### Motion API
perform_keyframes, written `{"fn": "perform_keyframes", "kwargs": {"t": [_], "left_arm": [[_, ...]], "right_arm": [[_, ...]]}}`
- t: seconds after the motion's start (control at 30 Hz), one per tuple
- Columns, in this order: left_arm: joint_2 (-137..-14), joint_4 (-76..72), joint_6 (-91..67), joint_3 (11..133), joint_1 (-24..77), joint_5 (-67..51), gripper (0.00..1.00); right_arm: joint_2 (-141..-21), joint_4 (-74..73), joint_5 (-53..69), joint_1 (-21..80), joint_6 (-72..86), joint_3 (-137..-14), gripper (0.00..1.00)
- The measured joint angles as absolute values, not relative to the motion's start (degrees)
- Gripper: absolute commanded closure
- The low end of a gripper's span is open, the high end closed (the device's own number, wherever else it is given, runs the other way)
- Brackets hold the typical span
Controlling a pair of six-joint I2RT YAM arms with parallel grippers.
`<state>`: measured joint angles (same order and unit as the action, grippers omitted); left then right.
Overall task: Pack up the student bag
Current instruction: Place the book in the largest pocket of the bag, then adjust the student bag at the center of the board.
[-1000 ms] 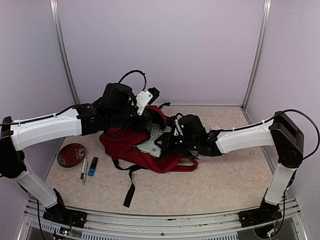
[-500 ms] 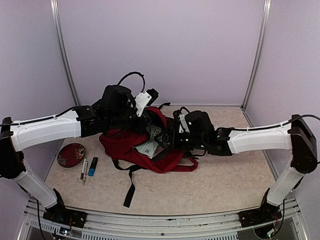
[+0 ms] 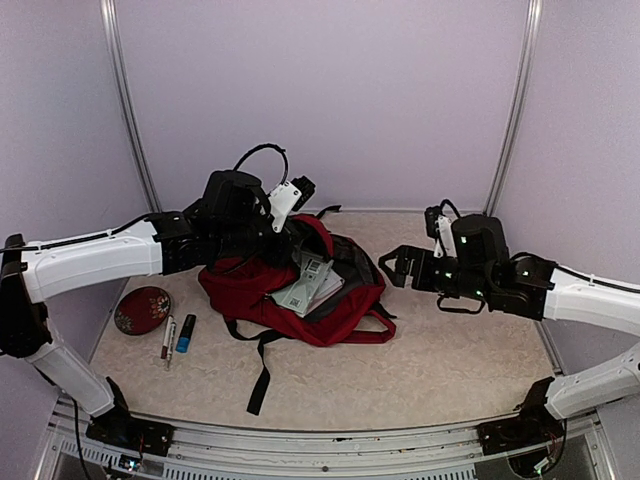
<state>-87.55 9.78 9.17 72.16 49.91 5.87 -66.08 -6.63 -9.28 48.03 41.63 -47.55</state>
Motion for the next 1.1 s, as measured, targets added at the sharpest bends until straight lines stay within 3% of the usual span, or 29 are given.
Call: {"fn": "perform_keyframes", "kwargs": {"t": [0.3,0.53,0.67,0.73,0.9,1.1], "left_arm": [[-88.5,9.8,7.7,72.2,50.1,4.9,1.00],[-88.9,9.8,7.1,72.2,50.8,4.9,1.00],[-89.3,9.8,6.5,72.2,51.5,4.7,1.00],[-89.6,9.7,6.2,72.2,52.2,4.8,1.00],[-90.3,9.7,5.6,72.2,53.8,4.9,1.00],[-92.1,9.3,4.7,72.3,55.5,3.1,1.00]], "right_arm": [[-64.9,-9.9,-5.5,42.7,45.6,-36.6,0.00],[-75.2,-1.1,1.8,41.8,46.2,-37.5,0.01],[-84.4,3.4,5.3,40.9,47.5,-40.6,0.10],[-88.5,6.4,7.5,40.5,48.5,-41.3,0.28],[-95.3,11.1,12.1,39.9,49.3,-43.3,0.98],[-94.7,11.9,16.2,35.8,47.4,-43.5,1.00]]}}
